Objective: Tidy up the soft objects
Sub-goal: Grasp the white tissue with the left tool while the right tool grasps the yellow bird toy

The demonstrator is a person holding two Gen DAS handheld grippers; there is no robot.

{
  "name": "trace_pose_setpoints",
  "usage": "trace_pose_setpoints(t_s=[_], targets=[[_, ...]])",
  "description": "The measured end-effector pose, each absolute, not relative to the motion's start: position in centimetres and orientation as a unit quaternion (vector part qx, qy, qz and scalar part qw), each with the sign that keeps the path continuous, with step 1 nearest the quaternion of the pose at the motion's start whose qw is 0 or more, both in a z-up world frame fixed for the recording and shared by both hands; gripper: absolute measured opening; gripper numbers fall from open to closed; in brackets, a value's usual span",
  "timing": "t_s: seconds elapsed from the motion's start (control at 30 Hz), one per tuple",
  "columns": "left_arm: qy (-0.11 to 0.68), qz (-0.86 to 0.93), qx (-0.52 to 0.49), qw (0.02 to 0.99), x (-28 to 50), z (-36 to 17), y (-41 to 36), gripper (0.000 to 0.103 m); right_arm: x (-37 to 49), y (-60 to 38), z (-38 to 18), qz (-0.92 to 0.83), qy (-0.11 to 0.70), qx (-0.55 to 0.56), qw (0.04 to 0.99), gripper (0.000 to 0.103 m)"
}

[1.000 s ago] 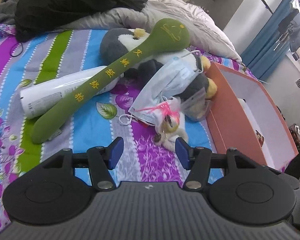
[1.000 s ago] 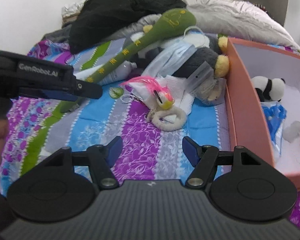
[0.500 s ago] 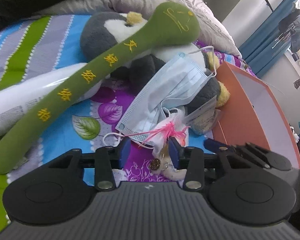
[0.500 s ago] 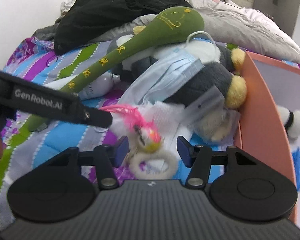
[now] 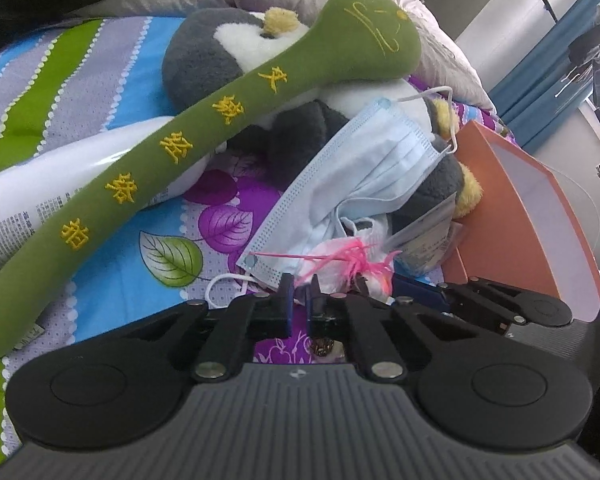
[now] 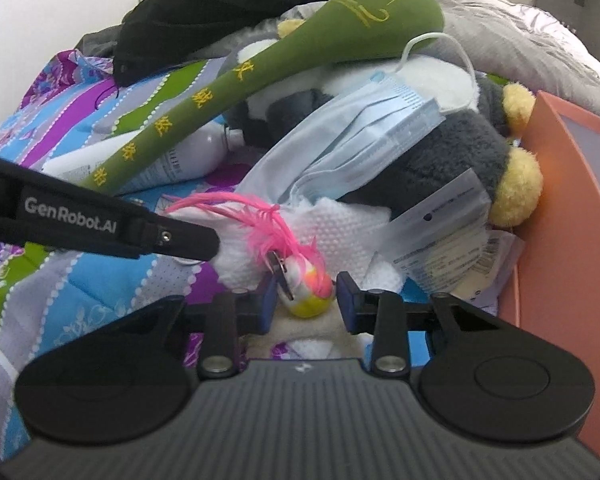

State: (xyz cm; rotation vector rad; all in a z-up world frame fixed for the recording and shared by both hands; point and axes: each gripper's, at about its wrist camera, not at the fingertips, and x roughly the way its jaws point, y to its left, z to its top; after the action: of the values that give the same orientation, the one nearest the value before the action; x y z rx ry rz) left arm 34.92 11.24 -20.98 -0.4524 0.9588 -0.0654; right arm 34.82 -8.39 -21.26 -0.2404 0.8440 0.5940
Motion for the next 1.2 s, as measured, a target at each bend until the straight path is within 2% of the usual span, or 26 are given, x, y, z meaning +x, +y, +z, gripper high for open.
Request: trace_pose_setpoints(t_s=[0.5,0.93,1.2], targets=[[0.428,-0.019,-0.213,0.878,31.9,-16.6,10.3,0.002,32.8,-11.1,-17.5,0.246,0.386,-0.094,0.884,0.036],[0.384,-0.005,-0.218,0.897,24.9,-11.2,10.2,0.002,27.9,-11.9,-13.5,0.249,0.365,-0.083,0.893,0.036],[0.368,0.011,-0.227,0.902,19.8,-9.6,10.7,0.002,24.2,-12.2,-12.6,0.258,0.365,-0.084,0.891,0.036]])
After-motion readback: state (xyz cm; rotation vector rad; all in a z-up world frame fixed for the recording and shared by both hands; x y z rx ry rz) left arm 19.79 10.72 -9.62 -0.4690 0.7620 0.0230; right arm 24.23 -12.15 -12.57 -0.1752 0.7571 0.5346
